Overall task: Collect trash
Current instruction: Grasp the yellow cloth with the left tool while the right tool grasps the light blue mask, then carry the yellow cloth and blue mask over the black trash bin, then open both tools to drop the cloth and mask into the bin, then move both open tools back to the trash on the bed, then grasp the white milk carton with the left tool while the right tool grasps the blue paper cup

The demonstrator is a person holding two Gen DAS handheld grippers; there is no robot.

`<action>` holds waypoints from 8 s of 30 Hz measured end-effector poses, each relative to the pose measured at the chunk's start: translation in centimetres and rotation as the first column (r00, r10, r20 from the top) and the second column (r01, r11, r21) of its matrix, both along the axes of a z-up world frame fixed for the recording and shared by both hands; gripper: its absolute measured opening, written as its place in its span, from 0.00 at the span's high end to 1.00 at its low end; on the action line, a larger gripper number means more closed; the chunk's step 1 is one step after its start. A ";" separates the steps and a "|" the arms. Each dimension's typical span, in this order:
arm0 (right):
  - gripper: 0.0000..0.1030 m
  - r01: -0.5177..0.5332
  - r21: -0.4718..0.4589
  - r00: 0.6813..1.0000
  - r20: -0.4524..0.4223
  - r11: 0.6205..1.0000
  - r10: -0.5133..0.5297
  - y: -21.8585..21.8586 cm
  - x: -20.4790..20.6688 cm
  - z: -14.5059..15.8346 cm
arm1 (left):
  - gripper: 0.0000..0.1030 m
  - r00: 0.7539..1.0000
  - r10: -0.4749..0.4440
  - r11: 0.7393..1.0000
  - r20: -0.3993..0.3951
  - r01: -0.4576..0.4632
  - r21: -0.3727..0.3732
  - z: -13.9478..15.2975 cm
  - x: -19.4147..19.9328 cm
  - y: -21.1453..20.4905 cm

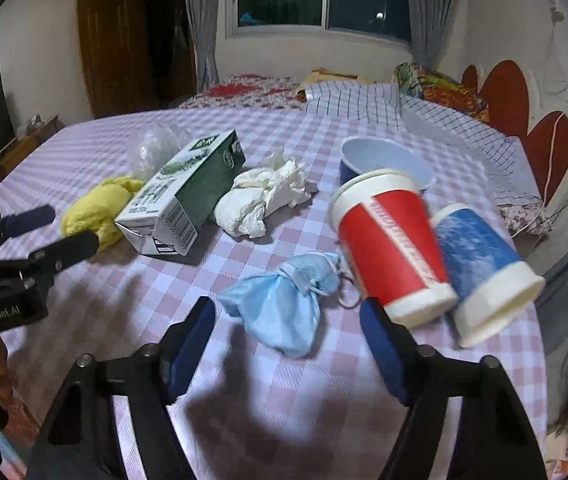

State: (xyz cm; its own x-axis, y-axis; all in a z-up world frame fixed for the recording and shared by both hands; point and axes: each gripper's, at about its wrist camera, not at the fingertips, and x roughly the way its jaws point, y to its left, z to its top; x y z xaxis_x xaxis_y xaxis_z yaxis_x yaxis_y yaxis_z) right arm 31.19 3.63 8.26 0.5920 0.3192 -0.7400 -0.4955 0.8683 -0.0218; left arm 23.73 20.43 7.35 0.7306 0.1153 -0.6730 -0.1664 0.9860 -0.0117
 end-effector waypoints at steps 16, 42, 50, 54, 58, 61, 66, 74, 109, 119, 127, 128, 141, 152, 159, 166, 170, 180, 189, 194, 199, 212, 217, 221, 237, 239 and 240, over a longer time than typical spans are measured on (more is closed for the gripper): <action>0.77 -0.075 0.038 0.997 -0.012 0.996 0.075 1.2 -1.7 0.1 | 0.52 1.000 0.013 1.000 -0.008 -0.012 0.019 0.2 -0.3 0.5; 0.77 0.076 0.084 0.987 0.137 0.994 -0.087 -13.4 -14.4 4.1 | 0.52 0.973 -0.184 0.981 0.142 0.173 0.086 2.7 -11.5 -13.4; 0.77 0.236 0.086 0.962 0.119 0.968 -0.245 -23.2 -16.4 3.0 | 0.52 0.932 -0.338 0.941 0.135 0.329 0.081 2.0 -11.1 -22.5; 0.77 0.307 0.083 0.944 0.104 0.948 -0.314 -27.6 -17.6 2.1 | 0.52 0.905 -0.406 0.914 0.126 0.399 0.080 1.2 -11.3 -26.6; 0.77 0.373 0.081 0.922 0.083 0.924 -0.379 -31.9 -18.6 0.9 | 0.52 0.873 -0.476 0.879 0.105 0.470 0.077 0.3 -11.3 -31.0; 0.77 0.423 0.077 0.902 0.063 0.903 -0.428 -35.3 -19.4 -0.3 | 0.53 0.847 -0.524 0.852 0.089 0.519 0.073 -0.4 -11.5 -34.3; 0.77 0.486 0.065 0.872 0.029 0.871 -0.489 -39.7 -20.5 -2.3 | 0.53 0.809 -0.584 0.812 0.064 0.581 0.058 -1.7 -11.6 -39.0; 0.77 0.568 0.059 0.823 -0.041 0.821 -0.566 -46.3 -21.3 -6.3 | 0.57 0.753 -0.657 0.753 -0.017 0.658 0.034 -5.6 -10.8 -45.5; 0.53 0.410 -0.156 0.772 -0.465 0.899 -0.433 -53.9 -10.6 -43.0 | 0.28 0.497 -0.730 0.651 -0.469 0.715 -0.256 -37.6 -0.2 -56.1; 0.05 0.434 -0.209 0.763 -0.432 0.876 -0.481 -53.2 -10.5 -42.8 | 0.24 0.568 -0.667 0.708 -0.482 0.685 -0.173 -36.3 -1.5 -53.7; 0.01 0.462 -0.201 0.763 -0.407 0.864 -0.502 -53.0 -11.7 -40.1 | 0.17 0.594 -0.664 0.715 -0.454 0.683 -0.152 -34.3 -2.5 -52.6; 0.00 0.465 -0.202 0.763 -0.403 0.862 -0.506 -53.1 -11.9 -39.8 | 0.17 0.599 -0.662 0.717 -0.450 0.681 -0.149 -34.0 -2.6 -52.4; 0.00 0.484 -0.167 0.795 -0.325 0.859 -0.512 -51.9 -14.5 -33.4 | 0.15 0.685 -0.611 0.774 -0.396 0.622 -0.120 -29.2 -4.4 -47.9; 0.00 0.463 -0.097 0.853 -0.221 0.881 -0.473 -46.8 -17.1 -24.5 | 0.14 0.764 -0.554 0.823 -0.330 0.564 -0.075 -23.6 -7.4 -42.7; 0.00 0.426 -0.043 0.894 -0.131 0.904 -0.428 -41.8 -19.5 -18.4 | 0.14 0.823 -0.508 0.857 -0.253 0.511 -0.060 -18.7 -10.1 -38.4; 0.00 0.367 0.006 0.929 -0.057 0.930 -0.366 -37.0 -21.2 -13.3 | 0.14 0.876 -0.449 0.893 -0.175 0.448 -0.047 -14.5 -12.5 -33.9; 0.00 0.331 0.022 0.944 -0.021 0.943 -0.330 -34.2 -21.6 -10.6 | 0.14 0.895 -0.422 0.906 -0.143 0.423 -0.024 -12.3 -13.8 -32.0; 0.00 0.223 0.063 0.971 0.077 0.973 -0.227 -27.7 -22.4 -4.2 | 0.11 0.938 -0.347 0.938 -0.019 0.346 -0.017 -6.2 -15.2 -25.9; 0.00 0.138 0.220 0.975 0.144 0.966 -0.172 -23.3 -20.7 0.2 | 0.09 0.972 -0.227 0.974 0.057 0.226 0.020 -3.3 -15.3 -19.8; 0.00 0.135 0.165 0.968 0.186 0.977 -0.165 -20.2 -19.0 2.6 | 0.08 0.979 -0.178 0.984 0.100 0.177 0.017 -2.0 -14.8 -16.4; 0.00 0.133 0.173 0.965 0.201 0.976 -0.167 -18.4 -16.6 4.3 | 0.08 0.985 -0.125 0.992 0.120 0.126 0.003 -0.4 -13.7 -13.1; 0.00 0.151 0.125 0.978 0.124 0.981 -0.167 -14.4 -3.9 4.5 | 0.08 0.994 0.043 0.999 0.102 -0.041 -0.020 0.9 -4.6 -6.7; 0.00 0.147 0.103 0.984 0.087 0.984 -0.156 -13.8 -0.5 3.2 | 0.08 0.996 0.047 0.999 0.074 -0.047 0.000 0.7 -1.4 -6.0; 0.00 0.121 0.088 0.989 0.077 0.989 -0.127 -13.3 1.4 2.8 | 0.09 0.998 0.043 0.999 0.038 -0.044 0.010 0.7 1.1 -5.4; 0.21 0.071 0.066 0.997 0.000 0.995 -0.071 -12.3 6.0 0.6 | 0.26 0.995 0.041 0.999 -0.086 -0.041 0.007 -1.0 6.5 -4.6; 0.28 0.066 0.068 0.998 -0.003 0.995 -0.066 -12.3 6.0 0.6 | 0.45 0.995 0.027 1.000 -0.092 -0.027 0.000 -1.0 6.6 -4.7; 0.29 0.065 0.068 0.998 -0.002 0.996 -0.065 -12.3 5.9 0.6 | 0.45 0.996 0.024 1.000 -0.091 -0.023 0.003 -1.0 6.8 -4.7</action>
